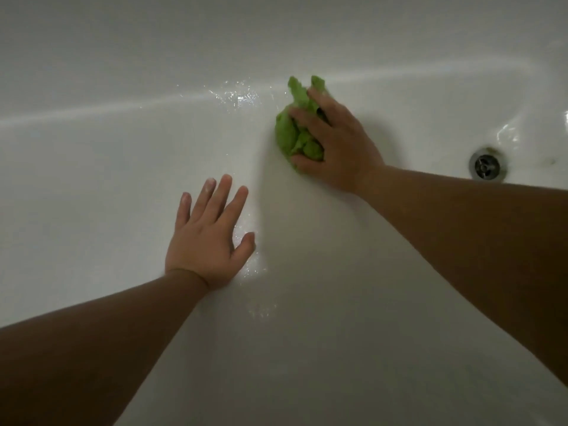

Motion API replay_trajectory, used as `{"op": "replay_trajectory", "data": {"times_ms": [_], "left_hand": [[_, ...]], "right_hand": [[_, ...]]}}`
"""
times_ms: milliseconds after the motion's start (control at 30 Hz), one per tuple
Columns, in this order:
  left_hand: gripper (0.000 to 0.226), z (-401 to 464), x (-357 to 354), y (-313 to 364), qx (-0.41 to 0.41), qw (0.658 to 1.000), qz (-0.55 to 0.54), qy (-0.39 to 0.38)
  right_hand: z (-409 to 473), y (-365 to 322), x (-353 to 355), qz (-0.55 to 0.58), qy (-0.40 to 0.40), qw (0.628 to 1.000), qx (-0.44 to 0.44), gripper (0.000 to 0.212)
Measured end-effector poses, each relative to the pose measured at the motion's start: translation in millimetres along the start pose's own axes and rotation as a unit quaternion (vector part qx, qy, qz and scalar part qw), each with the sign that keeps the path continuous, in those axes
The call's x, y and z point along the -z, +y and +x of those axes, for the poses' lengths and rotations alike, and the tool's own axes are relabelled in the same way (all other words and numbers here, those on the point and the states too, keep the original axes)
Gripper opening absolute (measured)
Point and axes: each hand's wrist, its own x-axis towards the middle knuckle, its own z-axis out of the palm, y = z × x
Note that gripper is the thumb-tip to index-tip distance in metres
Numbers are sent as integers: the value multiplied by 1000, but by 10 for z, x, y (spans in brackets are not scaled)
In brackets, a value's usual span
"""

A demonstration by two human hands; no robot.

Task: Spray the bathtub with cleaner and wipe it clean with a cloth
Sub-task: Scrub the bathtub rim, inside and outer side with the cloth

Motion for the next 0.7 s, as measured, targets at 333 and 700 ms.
{"op": "replay_trajectory", "data": {"times_ms": [333, 700], "left_hand": [[85, -260, -27, 103, -29, 998, 21, -44], [68, -388, 2, -21, -17, 999, 5, -42]], "right_hand": [[-1495, -540, -70, 17, -81, 996, 23, 70], [-1674, -301, 201, 28, -91, 995, -28, 68]]}}
